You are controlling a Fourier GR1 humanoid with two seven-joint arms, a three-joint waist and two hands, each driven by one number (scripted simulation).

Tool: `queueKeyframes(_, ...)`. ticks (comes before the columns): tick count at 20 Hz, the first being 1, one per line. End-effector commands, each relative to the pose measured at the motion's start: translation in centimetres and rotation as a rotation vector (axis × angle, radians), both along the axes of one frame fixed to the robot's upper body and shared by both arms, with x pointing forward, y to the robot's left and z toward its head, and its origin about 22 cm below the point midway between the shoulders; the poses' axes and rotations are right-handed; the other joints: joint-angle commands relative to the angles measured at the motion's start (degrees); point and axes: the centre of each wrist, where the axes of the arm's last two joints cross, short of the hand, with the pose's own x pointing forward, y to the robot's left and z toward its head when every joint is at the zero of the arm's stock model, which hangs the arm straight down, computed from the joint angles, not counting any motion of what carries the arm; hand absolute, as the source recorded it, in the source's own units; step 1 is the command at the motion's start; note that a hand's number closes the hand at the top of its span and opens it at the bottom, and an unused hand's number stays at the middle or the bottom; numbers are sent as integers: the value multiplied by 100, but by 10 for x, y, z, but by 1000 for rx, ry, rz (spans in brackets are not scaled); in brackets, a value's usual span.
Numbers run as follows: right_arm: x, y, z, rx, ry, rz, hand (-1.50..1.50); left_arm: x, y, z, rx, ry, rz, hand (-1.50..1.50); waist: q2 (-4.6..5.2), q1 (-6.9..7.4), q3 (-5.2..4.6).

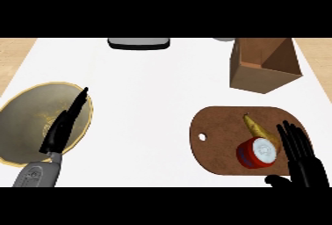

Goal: Pick the pear from the cutting board and place it in the cardboard box

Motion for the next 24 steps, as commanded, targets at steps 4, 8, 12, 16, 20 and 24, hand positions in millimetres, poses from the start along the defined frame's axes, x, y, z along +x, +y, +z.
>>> queueKeyframes(4, 24, 12, -3, 17, 36, 2, -150, 8, -2, 0, -8, -13, 8, 0, 53, 26, 106)
queueKeyframes(8, 25, 5, -23, -104, -72, -38, 150, -4, 2, 9, 0, -5, -4, 0, 47, 101, 115)
queueKeyframes(12, 34, 3, -16, -135, -160, -13, 150, 9, 0, 12, 12, -21, -5, 0, 55, 49, 113)
queueKeyframes(16, 24, 6, -15, -144, -244, -35, 150, 5, -5, 10, -7, -2, -4, 0, 41, 34, 113)
queueKeyframes(20, 38, 17, -19, -157, -306, -67, 150, 9, -7, 17, 13, -9, 2, 0, 49, 68, 114)
queueKeyframes(24, -8, 13, -10, -160, -377, -106, 150, -10, -9, 4, 13, -9, 1, 0, 34, 5, 108)
